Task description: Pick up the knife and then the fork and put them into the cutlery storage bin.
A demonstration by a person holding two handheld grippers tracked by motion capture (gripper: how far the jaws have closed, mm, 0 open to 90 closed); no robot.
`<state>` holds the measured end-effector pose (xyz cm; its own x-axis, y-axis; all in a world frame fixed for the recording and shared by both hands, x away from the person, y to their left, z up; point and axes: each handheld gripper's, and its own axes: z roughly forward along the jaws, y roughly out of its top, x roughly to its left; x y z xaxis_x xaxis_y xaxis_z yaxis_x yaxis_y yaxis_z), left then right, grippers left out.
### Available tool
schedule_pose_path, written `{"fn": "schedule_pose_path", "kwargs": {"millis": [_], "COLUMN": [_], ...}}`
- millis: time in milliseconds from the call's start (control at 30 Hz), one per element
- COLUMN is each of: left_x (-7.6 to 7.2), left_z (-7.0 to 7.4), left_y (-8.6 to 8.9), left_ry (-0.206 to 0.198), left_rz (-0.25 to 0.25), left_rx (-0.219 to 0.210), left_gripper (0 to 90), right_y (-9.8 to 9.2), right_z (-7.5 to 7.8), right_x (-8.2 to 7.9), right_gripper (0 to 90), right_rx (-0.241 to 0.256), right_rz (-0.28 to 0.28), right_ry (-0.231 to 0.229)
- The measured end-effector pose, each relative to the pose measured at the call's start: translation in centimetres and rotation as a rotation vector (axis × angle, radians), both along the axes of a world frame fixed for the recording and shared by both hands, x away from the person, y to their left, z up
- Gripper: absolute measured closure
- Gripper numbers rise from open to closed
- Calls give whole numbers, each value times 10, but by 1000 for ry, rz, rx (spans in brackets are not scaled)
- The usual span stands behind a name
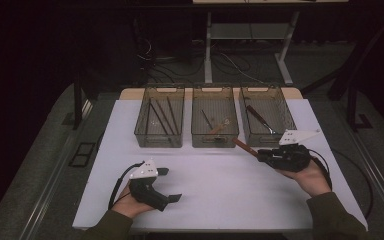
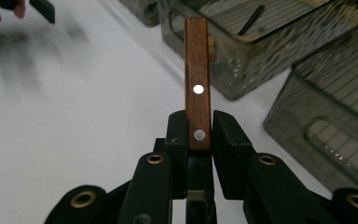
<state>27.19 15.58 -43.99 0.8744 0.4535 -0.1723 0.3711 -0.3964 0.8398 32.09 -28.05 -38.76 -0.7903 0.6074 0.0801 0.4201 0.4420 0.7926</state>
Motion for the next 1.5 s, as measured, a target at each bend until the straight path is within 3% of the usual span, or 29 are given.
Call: {"fn": "schedule_pose_path", "kwargs": {"millis": [200,567,1000,1300,1500], "left_x": [0,1,2,2,1], "left_z": [0,0,0,0,1], "left_y": [0,1,2,1,1], "left_ry": [-1,-7,-23,-25,-24], "left_rz": [-1,-6,-8,-14,-17], "left_rx": [0,-8,1,-4,-11], "left_gripper": [0,0,0,0,0], "right_y": [-6,-23,-35,-35,-29], "right_z": [11,30,49,46,38], "right_x": [12,40,88,122,139], "right_gripper": [766,766,766,766,766], "right_rx": [8,40,2,-20,-65], "right_rz": [-43,-142,-281,-366,-396], "right_ry": [-29,-38,-16,13,41]}}
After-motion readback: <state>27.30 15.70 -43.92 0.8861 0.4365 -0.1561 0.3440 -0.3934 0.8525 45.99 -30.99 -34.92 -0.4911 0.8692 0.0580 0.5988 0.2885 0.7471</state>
